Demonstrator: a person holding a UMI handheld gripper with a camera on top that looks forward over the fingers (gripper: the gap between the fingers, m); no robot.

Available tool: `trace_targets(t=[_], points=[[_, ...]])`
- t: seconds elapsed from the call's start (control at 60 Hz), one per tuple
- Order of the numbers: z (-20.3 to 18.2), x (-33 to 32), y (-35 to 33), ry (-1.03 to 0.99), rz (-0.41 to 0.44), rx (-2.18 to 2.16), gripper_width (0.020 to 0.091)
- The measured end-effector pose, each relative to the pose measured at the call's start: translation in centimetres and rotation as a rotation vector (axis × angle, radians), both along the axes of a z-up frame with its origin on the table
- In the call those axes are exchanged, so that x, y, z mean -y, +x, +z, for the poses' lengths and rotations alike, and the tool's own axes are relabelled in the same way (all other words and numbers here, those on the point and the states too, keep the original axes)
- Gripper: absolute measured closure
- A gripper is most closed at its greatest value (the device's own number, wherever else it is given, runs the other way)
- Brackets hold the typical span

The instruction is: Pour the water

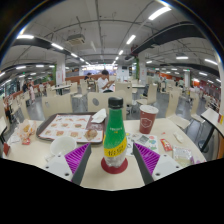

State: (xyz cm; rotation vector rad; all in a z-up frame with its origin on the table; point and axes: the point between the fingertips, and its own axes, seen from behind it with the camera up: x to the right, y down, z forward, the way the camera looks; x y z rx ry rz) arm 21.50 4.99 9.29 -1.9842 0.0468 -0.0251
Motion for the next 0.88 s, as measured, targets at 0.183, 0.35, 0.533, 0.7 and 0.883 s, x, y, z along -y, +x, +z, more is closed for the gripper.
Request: trace_targets(t=[0.183,0.35,0.533,0.7,0.883], points=[[3.7,8.9,-4.2,-0.125,-0.079,0.029,0.0246],[7.7,15.0,-14.6,-0.167,-0.015,0.067,0.0248],[11.8,18.0,-24.7,-0.146,0.019,0.023,0.0249],[13.8,18.9,-30.0,-0.129,0.058,0.07,0.0252],[14.0,19.7,-33.5,-0.134,0.06,0.027,0.0252]])
